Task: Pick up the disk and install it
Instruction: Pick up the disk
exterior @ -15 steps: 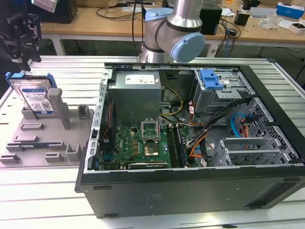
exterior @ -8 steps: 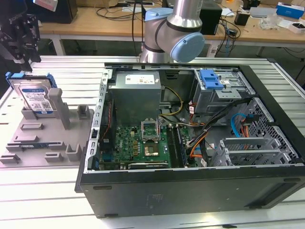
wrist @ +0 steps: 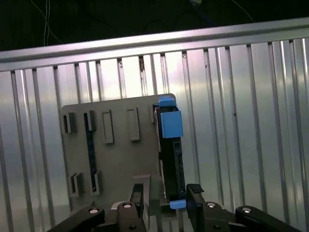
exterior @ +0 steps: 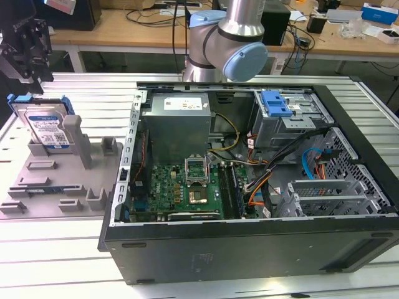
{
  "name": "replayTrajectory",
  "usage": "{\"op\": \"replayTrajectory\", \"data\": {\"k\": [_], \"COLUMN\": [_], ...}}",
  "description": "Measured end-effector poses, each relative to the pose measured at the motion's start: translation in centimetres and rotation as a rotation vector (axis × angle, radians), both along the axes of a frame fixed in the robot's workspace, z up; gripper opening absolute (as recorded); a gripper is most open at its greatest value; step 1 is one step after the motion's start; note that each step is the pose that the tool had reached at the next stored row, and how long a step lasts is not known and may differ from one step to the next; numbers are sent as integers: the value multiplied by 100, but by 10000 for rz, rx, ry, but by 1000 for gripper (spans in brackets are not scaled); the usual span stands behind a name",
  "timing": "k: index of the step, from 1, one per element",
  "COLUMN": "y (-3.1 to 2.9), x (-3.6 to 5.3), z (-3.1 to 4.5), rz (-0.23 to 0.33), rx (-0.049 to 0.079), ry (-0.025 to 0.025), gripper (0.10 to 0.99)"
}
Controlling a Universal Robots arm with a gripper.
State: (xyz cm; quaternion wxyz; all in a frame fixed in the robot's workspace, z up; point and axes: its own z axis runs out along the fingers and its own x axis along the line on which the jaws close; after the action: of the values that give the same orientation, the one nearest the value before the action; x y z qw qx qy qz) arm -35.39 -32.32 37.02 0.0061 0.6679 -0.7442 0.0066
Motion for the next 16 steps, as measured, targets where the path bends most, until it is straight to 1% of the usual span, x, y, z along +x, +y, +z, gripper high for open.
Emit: {"op": "replayTrajectory", "data": {"k": [3,7,10,11,13,16], "y": [43,112,133,135,135,135], "x": [0,-9,-42,-60,-174,-276], "z": [-4,-11,-21,-26,-40,-53], "rz": [144,489,634,663,702,736], "rx": [0,0,0,0,0,-1], "ry": [1,1,2,2,2,1], "gripper": [482,482,482,482,482,482]}}
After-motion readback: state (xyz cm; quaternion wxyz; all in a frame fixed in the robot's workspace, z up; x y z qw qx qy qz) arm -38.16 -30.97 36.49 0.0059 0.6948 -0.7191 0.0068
